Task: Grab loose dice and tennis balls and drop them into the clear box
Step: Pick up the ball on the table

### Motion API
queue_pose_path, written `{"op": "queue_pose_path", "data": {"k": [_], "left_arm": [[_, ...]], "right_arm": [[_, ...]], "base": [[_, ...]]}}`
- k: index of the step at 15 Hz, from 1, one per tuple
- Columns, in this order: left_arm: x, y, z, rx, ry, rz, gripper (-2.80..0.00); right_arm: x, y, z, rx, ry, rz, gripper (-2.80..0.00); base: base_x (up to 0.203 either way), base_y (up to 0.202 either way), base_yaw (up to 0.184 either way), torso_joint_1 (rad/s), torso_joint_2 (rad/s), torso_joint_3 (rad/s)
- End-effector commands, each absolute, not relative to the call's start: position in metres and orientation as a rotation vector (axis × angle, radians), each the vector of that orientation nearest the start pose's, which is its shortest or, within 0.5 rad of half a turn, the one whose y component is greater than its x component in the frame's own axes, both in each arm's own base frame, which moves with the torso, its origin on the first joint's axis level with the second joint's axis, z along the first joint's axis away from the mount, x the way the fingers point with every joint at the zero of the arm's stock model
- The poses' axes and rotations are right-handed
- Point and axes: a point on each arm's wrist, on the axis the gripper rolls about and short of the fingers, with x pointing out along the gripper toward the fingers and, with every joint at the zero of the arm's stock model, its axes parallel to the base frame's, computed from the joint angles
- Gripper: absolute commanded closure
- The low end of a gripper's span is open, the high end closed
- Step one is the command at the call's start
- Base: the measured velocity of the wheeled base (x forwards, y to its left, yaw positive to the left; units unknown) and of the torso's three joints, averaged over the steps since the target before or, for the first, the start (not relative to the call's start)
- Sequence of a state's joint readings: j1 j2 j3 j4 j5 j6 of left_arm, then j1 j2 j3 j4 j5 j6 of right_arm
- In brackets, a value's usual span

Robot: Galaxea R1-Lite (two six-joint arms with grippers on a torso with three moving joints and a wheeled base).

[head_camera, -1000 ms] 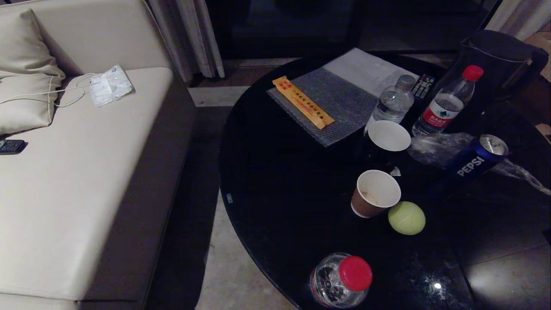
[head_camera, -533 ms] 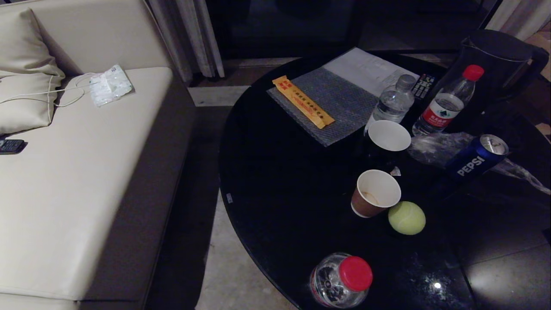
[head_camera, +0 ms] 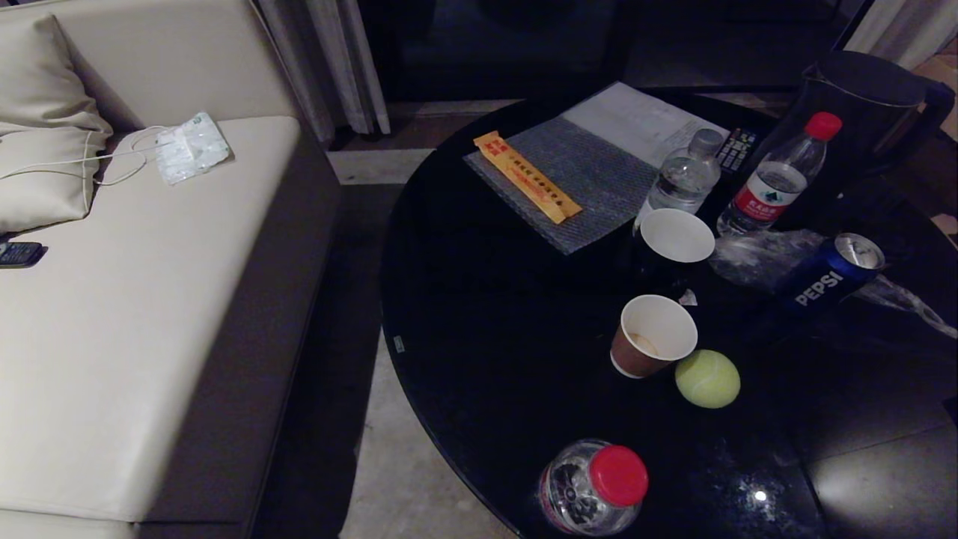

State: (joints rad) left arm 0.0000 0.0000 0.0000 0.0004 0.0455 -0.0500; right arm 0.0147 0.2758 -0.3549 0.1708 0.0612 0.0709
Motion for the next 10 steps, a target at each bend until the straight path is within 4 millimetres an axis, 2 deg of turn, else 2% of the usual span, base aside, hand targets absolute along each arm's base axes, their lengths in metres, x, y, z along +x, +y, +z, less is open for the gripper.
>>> {"op": "queue_pose_path", "data": {"k": [1, 4, 7, 10], "left_arm": [[-0.023, 0.001, 0.075, -0.051, 0.002, 0.046, 0.0], [-0.023, 0.001, 0.075, -0.051, 0.002, 0.046, 0.0], [-0.023, 0.001, 0.075, -0.051, 0.0, 0.046, 0.0], [-0.023, 0.001, 0.075, -0.051, 0.002, 0.046, 0.0]], "right_arm": [[0.023, 0.003, 0.183, 0.095, 0.286, 0.114, 0.0], [0.068, 0.007, 0.191, 0.111, 0.434, 0.173, 0.0], [0.11, 0.016, 0.183, 0.107, 0.57, 0.243, 0.0], [0.148, 0.028, 0.183, 0.106, 0.609, 0.328, 0.0]], "base": [[0.0, 0.0, 0.0, 0.0, 0.0, 0.0], [0.0, 0.0, 0.0, 0.0, 0.0, 0.0], [0.0, 0.0, 0.0, 0.0, 0.0, 0.0], [0.0, 0.0, 0.0, 0.0, 0.0, 0.0]]}}
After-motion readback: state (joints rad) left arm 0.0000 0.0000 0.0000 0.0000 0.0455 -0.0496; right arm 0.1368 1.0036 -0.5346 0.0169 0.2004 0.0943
